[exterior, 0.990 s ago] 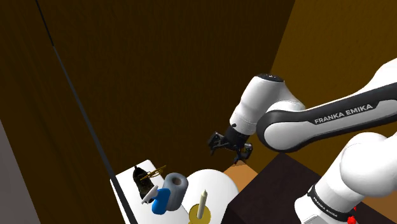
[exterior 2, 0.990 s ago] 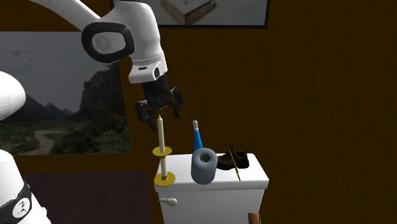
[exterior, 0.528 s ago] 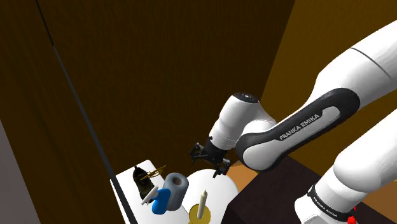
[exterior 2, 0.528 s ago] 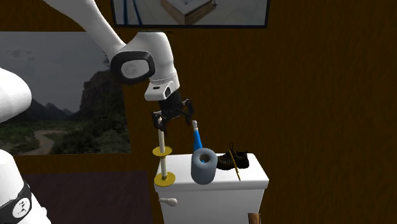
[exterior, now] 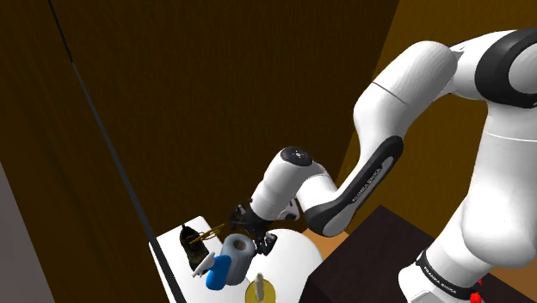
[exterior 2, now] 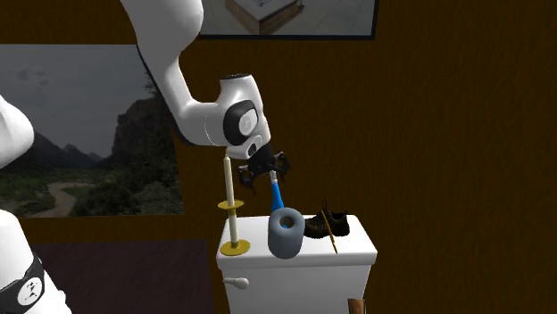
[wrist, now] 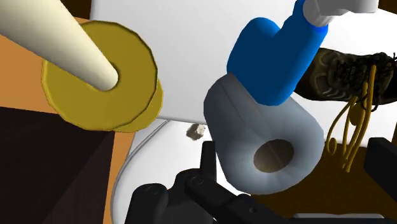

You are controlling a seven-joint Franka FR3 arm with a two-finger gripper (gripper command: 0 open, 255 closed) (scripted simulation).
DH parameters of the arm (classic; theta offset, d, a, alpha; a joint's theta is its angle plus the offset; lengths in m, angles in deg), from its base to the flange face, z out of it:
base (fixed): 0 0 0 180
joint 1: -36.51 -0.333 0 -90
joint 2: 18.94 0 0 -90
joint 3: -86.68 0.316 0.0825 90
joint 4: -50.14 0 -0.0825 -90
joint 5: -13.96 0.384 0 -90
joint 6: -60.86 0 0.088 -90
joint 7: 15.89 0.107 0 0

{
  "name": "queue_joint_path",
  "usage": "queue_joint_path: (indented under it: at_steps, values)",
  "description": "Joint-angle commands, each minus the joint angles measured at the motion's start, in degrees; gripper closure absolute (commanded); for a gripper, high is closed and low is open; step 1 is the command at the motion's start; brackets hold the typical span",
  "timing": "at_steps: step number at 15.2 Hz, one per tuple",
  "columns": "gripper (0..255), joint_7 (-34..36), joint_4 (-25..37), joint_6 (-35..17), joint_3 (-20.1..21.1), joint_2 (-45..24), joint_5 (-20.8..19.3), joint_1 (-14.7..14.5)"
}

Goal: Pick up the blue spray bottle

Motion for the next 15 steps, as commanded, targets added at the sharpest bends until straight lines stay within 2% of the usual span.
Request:
queue_joint_path:
  at_steps: [1, 3, 4, 11, 13, 14, 15]
  values:
    - [0, 7.9, 4.7, -1.0, -6.9, -4.3, -4.4, -7.4]
    - [0, 12.9, 9.2, -2.0, -11.5, -8.3, -6.0, -12.3]
    - [0, 13.9, 10.3, -2.3, -12.6, -9.3, -6.1, -13.5]
    - [0, 17.9, 12.3, -6.5, -19.8, -14.1, -10.0, -19.7]
    - [0, 18.2, 12.4, -6.8, -20.4, -14.5, -10.2, -20.2]
    - [255, 18.1, 12.4, -6.8, -20.3, -14.4, -10.1, -20.2]
    - [255, 18.1, 12.4, -6.8, -20.3, -14.4, -10.1, -20.2]
